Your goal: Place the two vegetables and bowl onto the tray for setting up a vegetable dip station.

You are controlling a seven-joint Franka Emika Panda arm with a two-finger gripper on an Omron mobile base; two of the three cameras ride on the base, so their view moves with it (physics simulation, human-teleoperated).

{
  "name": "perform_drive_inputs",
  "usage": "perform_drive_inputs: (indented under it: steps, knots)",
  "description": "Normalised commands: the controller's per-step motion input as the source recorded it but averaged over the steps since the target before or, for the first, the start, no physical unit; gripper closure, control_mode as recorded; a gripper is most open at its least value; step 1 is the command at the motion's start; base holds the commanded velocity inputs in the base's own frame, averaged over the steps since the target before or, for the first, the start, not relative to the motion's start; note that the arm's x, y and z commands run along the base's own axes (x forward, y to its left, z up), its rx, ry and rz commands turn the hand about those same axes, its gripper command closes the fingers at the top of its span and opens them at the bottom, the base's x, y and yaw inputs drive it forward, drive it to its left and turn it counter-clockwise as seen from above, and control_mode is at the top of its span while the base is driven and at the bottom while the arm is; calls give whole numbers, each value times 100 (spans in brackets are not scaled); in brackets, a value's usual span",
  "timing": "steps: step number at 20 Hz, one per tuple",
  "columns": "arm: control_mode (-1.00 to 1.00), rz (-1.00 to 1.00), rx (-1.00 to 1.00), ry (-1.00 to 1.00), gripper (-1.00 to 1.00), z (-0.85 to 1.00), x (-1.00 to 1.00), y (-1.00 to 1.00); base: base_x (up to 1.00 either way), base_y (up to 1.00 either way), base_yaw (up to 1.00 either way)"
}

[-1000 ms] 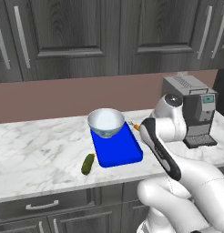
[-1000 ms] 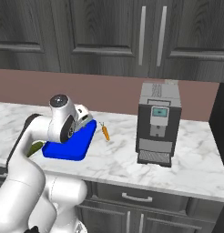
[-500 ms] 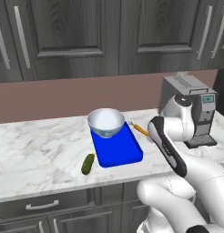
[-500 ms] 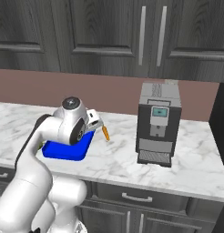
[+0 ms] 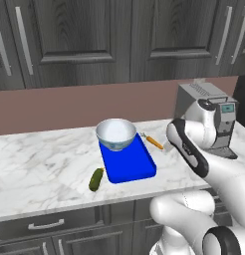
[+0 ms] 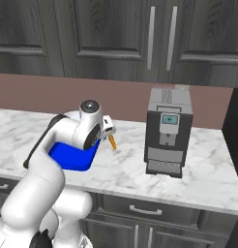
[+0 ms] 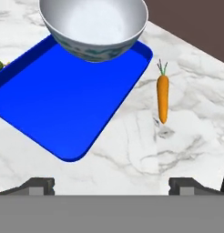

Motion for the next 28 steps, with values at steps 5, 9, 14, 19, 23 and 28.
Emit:
perform_drive_inputs:
  steps: [5,9,14,19,23,28]
  knots:
    - [-100,-4,0,-7,-100,-8,22,8,0,0,0]
    - [-100,-8,0,0,-100,-6,25,-2,0,0,0]
    - [-100,-7,0,0,-100,-11,21,-9,0,0,0]
    - [-100,-2,0,1,-100,-9,16,-14,0,0,0]
    - [-100,0,0,0,-100,-13,8,-1,0,0,0]
    - [-100,0,0,0,-100,-13,13,-3,0,0,0]
